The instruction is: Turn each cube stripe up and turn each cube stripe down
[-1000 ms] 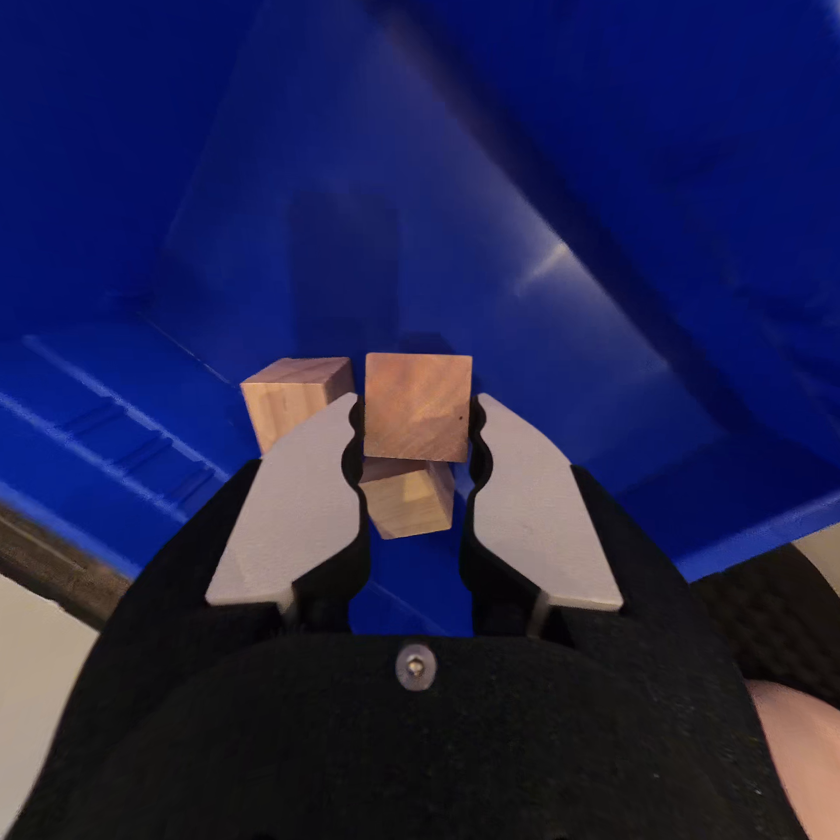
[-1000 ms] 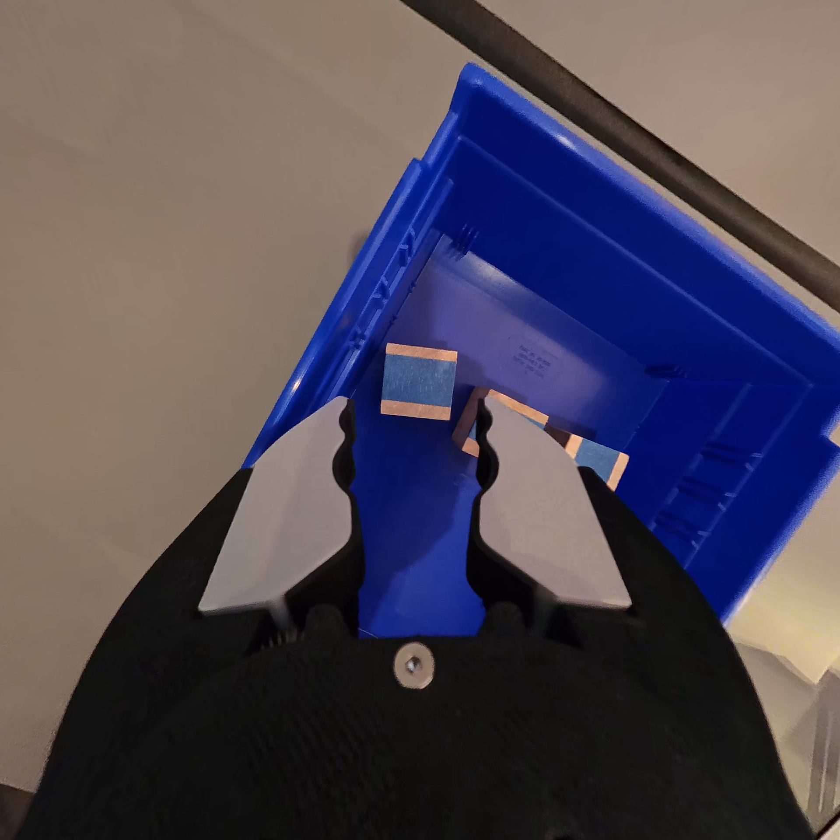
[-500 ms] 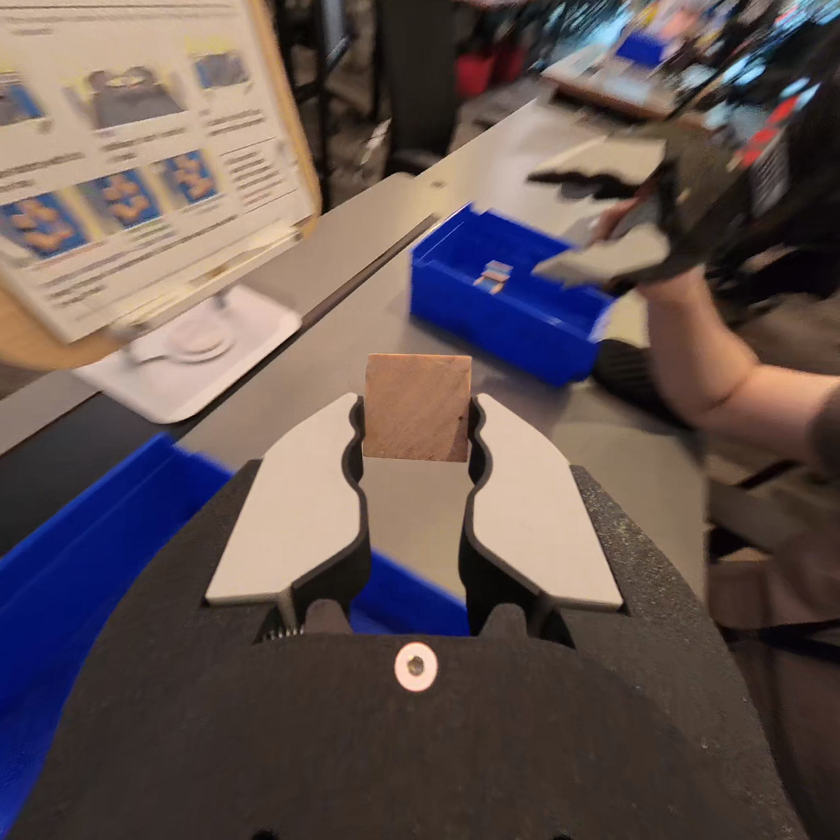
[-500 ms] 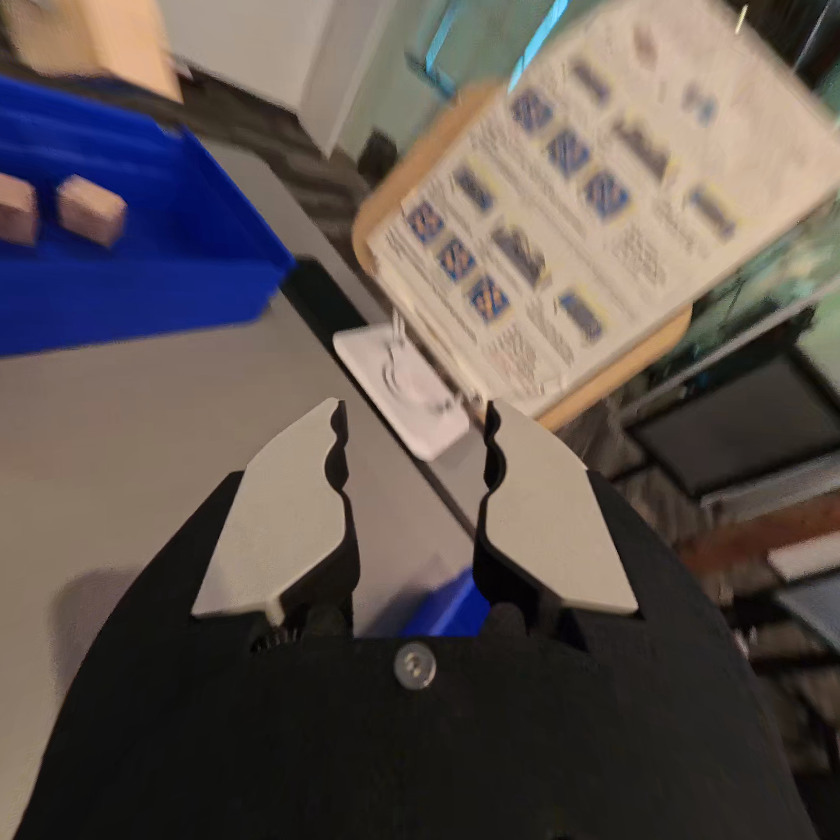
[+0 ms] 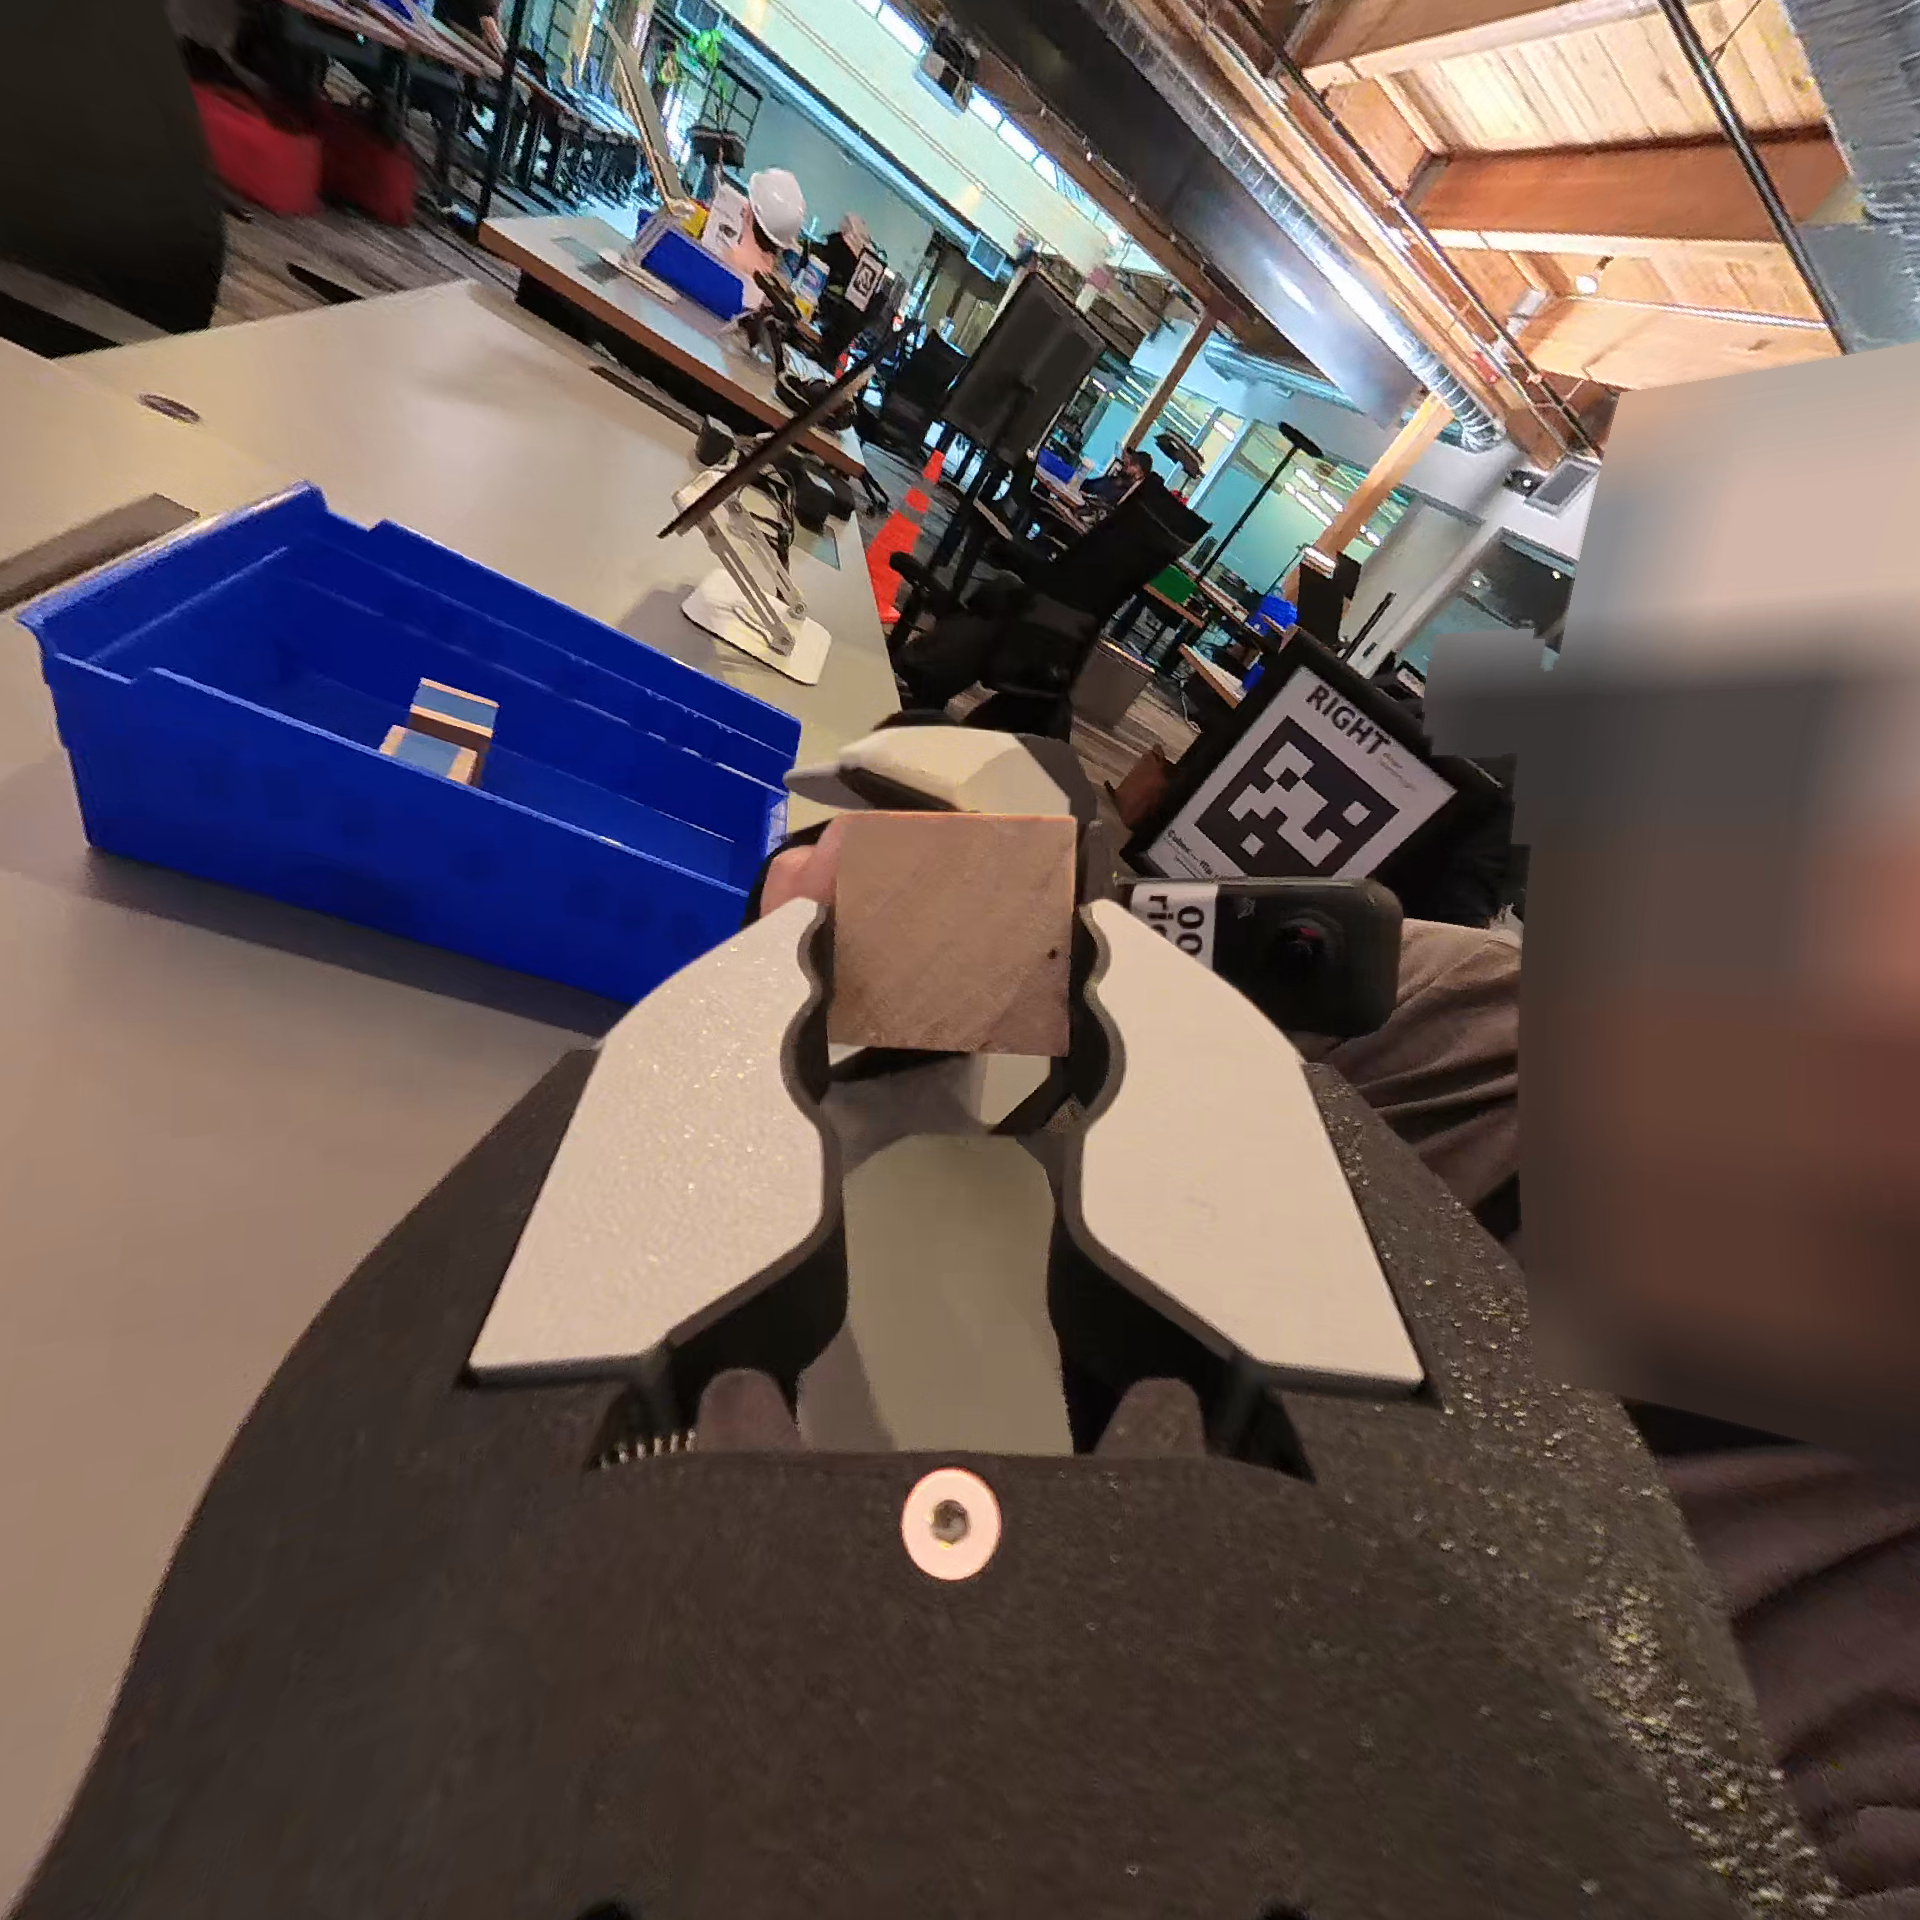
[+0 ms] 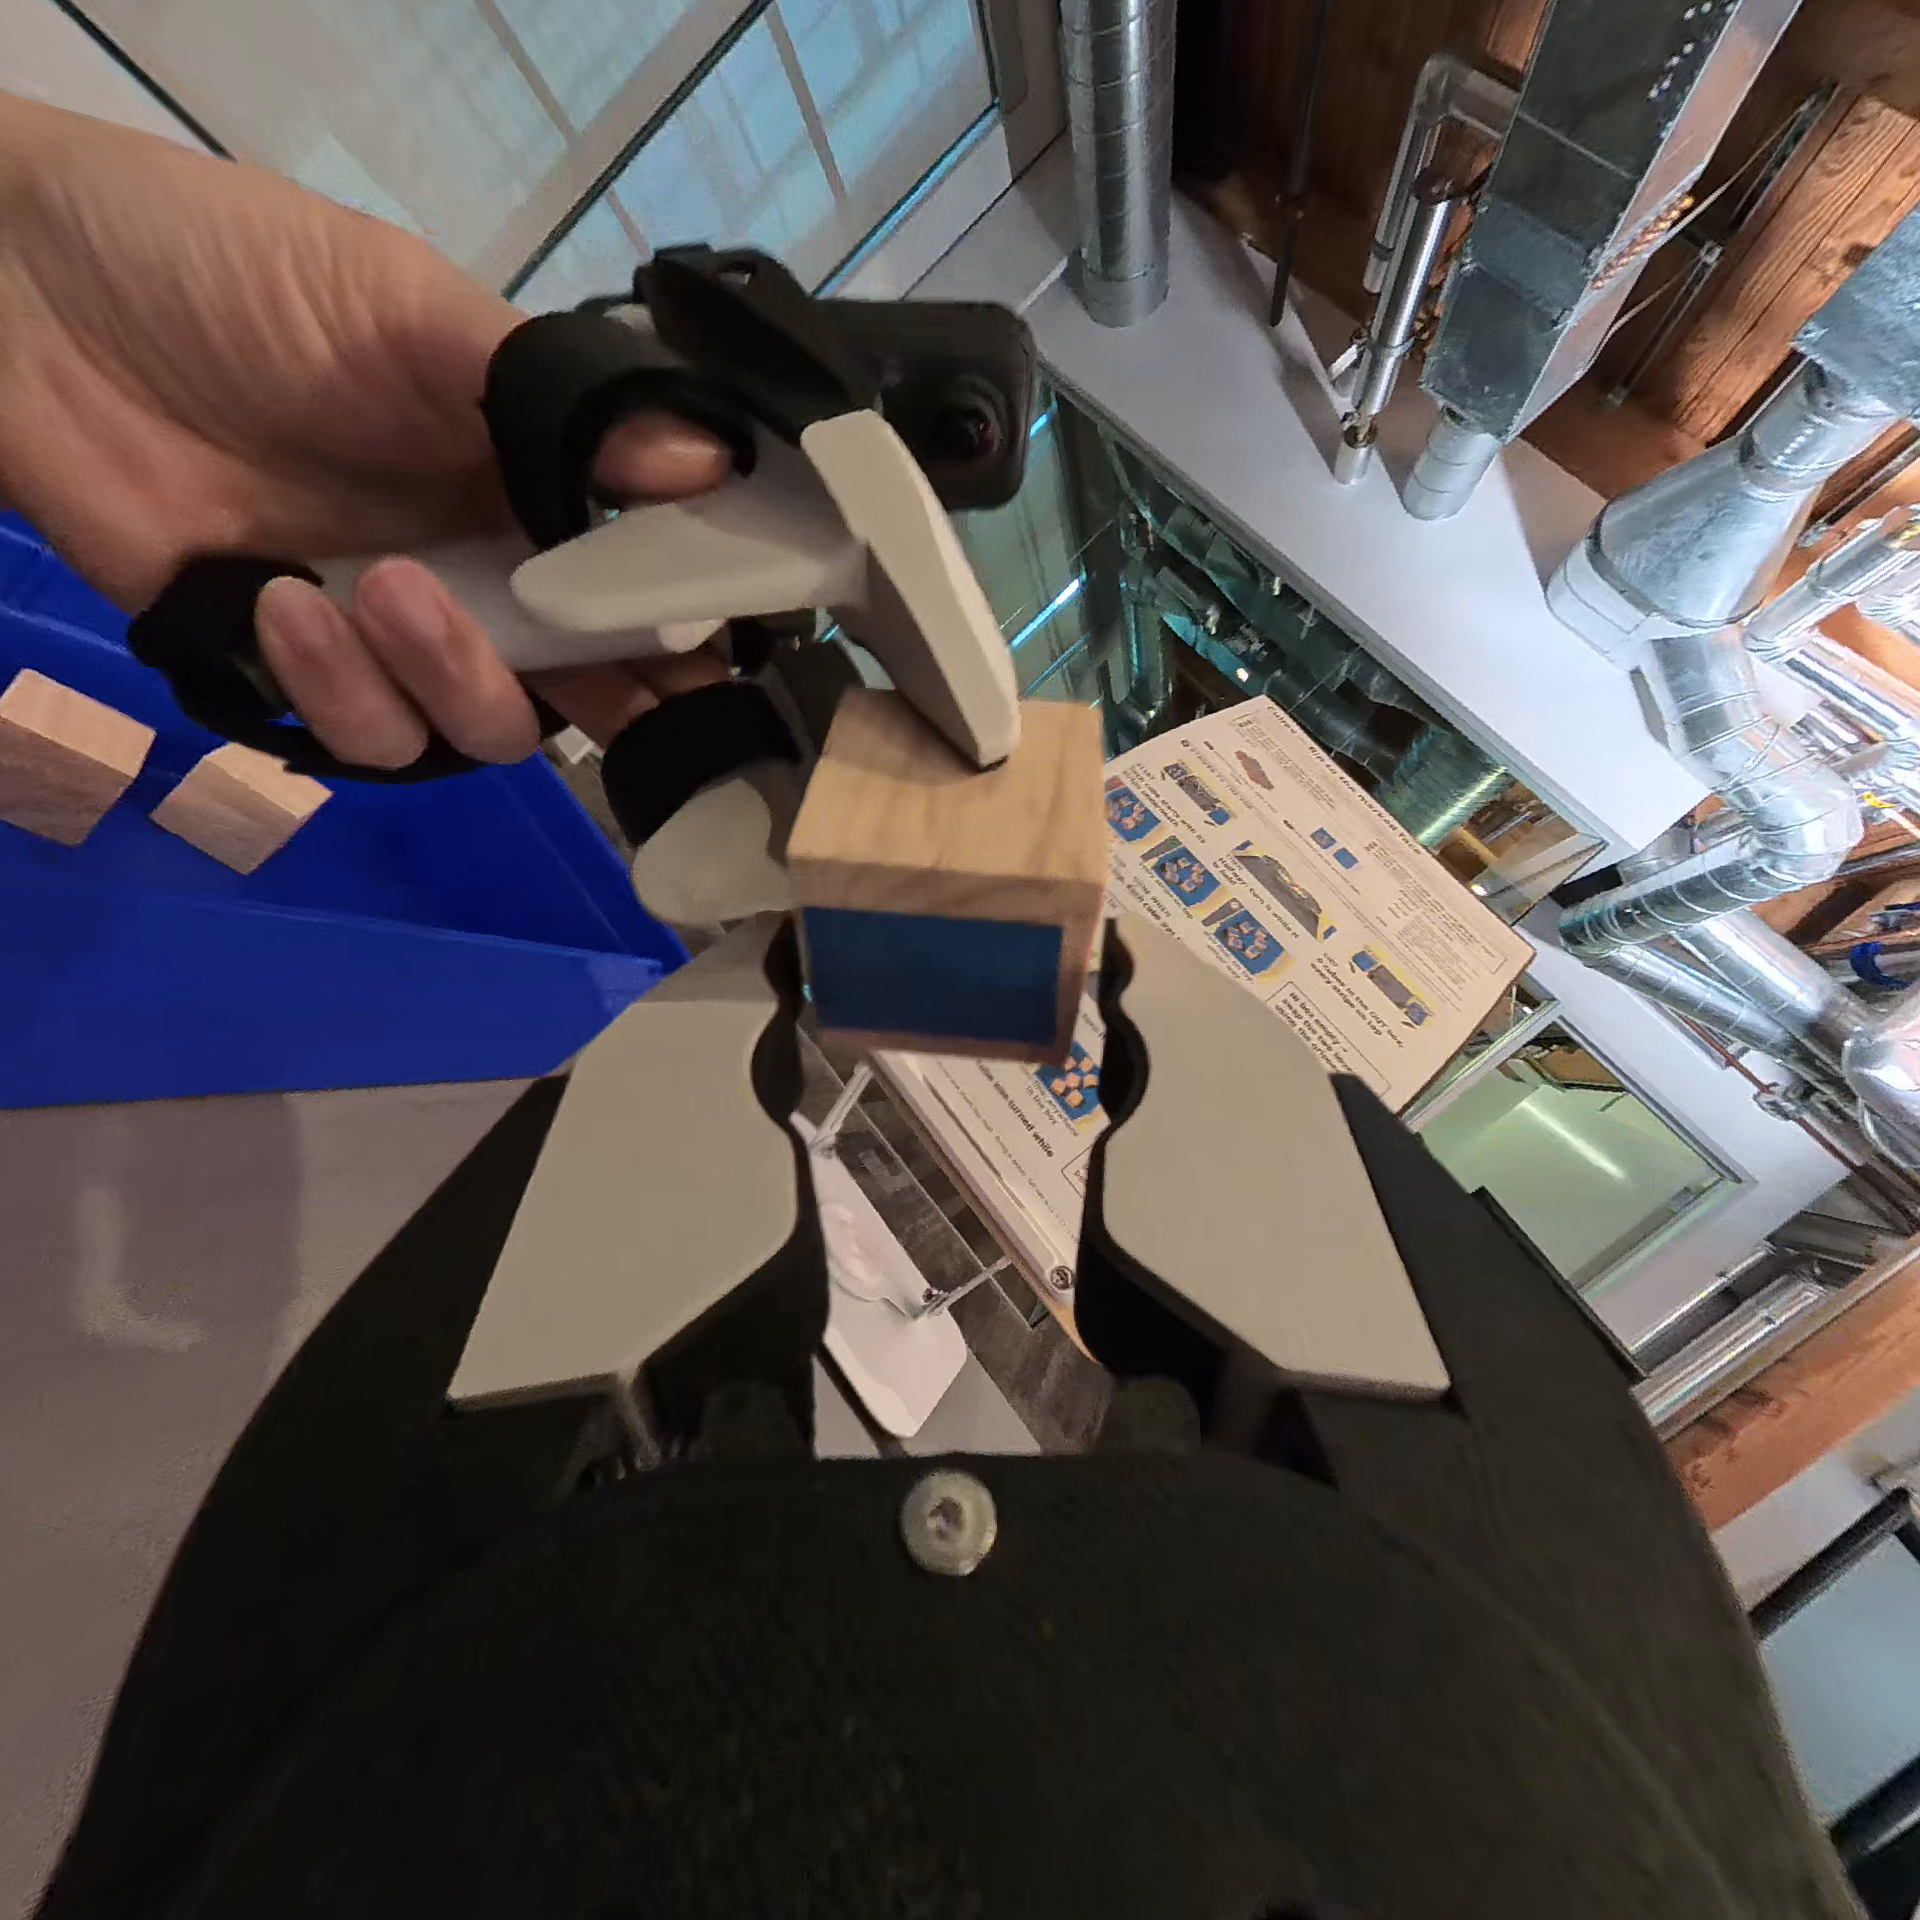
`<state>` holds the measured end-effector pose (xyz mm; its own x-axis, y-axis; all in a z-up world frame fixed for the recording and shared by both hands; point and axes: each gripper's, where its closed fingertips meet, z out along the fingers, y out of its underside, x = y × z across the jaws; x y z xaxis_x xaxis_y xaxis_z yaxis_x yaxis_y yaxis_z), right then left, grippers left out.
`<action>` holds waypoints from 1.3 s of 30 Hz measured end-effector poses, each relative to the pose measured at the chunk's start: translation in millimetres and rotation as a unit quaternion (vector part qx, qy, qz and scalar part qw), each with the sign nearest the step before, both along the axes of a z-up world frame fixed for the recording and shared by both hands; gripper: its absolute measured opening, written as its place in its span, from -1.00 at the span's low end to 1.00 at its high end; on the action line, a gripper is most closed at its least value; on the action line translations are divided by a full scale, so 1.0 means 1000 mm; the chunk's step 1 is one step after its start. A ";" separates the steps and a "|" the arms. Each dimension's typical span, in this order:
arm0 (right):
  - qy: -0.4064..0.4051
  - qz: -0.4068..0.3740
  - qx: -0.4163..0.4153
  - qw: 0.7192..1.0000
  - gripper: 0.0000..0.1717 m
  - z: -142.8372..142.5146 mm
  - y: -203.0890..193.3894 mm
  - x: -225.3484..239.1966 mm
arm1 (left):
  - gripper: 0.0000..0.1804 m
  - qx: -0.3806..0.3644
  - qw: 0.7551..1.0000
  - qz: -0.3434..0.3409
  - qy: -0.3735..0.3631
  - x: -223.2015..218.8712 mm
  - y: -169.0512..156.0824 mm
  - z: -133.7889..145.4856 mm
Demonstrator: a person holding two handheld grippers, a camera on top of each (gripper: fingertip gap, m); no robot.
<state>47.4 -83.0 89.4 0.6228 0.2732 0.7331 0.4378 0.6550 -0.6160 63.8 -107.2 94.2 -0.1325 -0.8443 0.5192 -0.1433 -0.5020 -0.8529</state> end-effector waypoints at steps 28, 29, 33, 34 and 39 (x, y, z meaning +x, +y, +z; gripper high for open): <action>-0.094 -0.388 -0.769 0.500 -0.46 -0.218 0.063 0.357 | -0.64 0.258 0.793 0.522 0.179 -0.219 0.103 0.032; -0.095 -0.389 -0.770 0.497 -0.46 -0.222 0.064 0.358 | -0.65 0.234 0.782 0.536 0.213 -0.233 0.107 0.020; -0.115 -0.401 -0.775 0.475 -0.46 -0.233 0.060 0.365 | -0.69 0.156 0.752 0.553 0.323 -0.271 0.119 -0.025; -0.120 -0.401 -0.777 0.470 -0.46 -0.236 0.059 0.366 | -0.69 0.147 0.743 0.551 0.349 -0.277 0.120 -0.035; -0.121 -0.407 -0.779 0.461 -0.45 -0.240 0.061 0.366 | -0.73 0.074 0.711 0.507 0.481 -0.298 0.123 -0.097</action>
<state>413.5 -22.3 -151.0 0.9353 0.3340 0.1169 0.3275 -0.9421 0.0716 -234.2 15.4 -2.6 0.9402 -0.3075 -0.1466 -0.3246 -0.6783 -0.6592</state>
